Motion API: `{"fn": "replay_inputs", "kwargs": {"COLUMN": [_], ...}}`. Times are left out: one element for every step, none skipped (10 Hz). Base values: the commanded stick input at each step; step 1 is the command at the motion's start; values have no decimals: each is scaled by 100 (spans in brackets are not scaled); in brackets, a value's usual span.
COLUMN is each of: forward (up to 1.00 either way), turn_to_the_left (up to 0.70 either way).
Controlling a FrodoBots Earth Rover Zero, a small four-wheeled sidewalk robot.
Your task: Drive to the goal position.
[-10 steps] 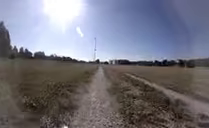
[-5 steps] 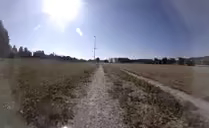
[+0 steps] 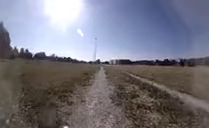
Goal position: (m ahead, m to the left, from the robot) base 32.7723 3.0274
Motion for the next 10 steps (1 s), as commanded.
{"fn": "replay_inputs", "kwargs": {"forward": [50,50,50,50,50,50,50,50,50,50], "turn_to_the_left": [0,0,0,0,0,0,0,0,0,0]}}
